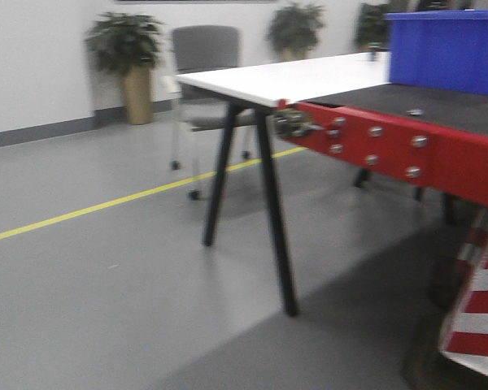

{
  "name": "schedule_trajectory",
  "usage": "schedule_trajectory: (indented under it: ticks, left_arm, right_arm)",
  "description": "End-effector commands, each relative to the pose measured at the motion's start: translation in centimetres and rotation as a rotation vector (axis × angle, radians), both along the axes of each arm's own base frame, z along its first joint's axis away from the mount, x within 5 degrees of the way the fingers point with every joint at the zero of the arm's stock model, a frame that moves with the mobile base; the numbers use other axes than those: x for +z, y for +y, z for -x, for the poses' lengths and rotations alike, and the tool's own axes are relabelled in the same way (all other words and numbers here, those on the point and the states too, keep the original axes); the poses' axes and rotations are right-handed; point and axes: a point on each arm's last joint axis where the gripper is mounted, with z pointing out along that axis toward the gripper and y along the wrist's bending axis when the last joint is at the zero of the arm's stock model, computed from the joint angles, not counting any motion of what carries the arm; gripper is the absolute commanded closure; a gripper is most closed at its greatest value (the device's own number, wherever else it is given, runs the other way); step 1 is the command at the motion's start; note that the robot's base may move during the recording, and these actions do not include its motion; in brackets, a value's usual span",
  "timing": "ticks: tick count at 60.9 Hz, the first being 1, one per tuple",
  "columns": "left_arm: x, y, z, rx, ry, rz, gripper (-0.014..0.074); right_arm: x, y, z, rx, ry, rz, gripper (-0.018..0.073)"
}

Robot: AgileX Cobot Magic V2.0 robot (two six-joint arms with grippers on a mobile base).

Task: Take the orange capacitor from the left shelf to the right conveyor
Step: 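Hold the capacitor in the right gripper while driving to the conveyor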

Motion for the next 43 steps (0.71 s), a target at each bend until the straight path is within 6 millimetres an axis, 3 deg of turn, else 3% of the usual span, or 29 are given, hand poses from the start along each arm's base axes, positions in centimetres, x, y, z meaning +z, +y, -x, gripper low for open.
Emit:
schedule_trajectory:
  ticks: [1,43]
  left_arm:
    - [1.01,0.0,0.04,-0.002,-0.086,0.012,0.0701]
    - [1.01,0.0,0.04,-0.002,-0.086,0.012,0.0701]
  right_arm:
    - [1.62,0.0,0.12,0.002,-0.096,-0.029,0.0511]
    - [1.62,0.0,0.12,0.002,-0.096,-0.029,0.0511]
